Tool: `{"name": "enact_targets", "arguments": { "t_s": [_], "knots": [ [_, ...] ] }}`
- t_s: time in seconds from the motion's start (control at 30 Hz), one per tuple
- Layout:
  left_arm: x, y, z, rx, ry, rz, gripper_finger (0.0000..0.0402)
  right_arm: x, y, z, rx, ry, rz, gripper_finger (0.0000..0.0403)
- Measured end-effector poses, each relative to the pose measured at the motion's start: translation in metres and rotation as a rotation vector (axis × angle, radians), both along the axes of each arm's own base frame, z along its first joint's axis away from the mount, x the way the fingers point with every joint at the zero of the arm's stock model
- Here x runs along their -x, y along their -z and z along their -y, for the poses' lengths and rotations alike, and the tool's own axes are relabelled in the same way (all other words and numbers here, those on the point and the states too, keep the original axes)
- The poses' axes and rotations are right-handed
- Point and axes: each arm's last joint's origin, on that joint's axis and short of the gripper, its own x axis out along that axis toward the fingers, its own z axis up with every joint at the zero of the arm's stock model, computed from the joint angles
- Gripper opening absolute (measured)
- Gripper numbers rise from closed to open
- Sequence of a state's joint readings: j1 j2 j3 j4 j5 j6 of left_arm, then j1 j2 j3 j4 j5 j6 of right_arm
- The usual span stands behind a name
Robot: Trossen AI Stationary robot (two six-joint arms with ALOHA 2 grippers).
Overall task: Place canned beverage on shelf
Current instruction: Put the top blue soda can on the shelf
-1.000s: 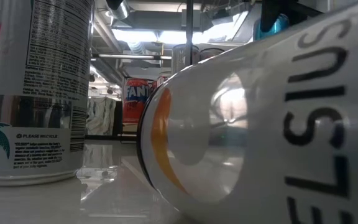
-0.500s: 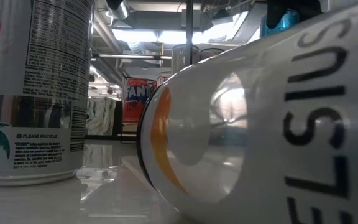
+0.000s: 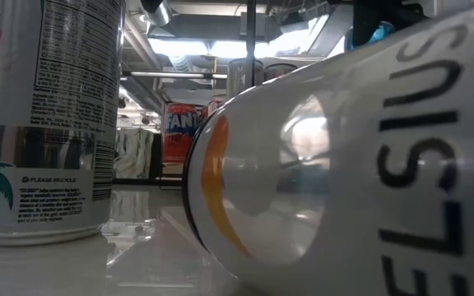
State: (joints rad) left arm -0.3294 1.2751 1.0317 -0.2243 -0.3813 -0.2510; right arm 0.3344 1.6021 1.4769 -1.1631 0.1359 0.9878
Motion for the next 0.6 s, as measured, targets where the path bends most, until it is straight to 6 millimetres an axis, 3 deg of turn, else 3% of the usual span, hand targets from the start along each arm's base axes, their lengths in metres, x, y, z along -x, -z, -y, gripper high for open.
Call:
{"name": "enact_targets", "arguments": {
  "t_s": [0.6],
  "knots": [
    [0.0, 0.0, 0.0001, 0.0, 0.0, 0.0, 0.0104, 0.0006, 0.0019, -0.0006, -0.007, -0.032, -0.027, 0.0234]
  ]
}}
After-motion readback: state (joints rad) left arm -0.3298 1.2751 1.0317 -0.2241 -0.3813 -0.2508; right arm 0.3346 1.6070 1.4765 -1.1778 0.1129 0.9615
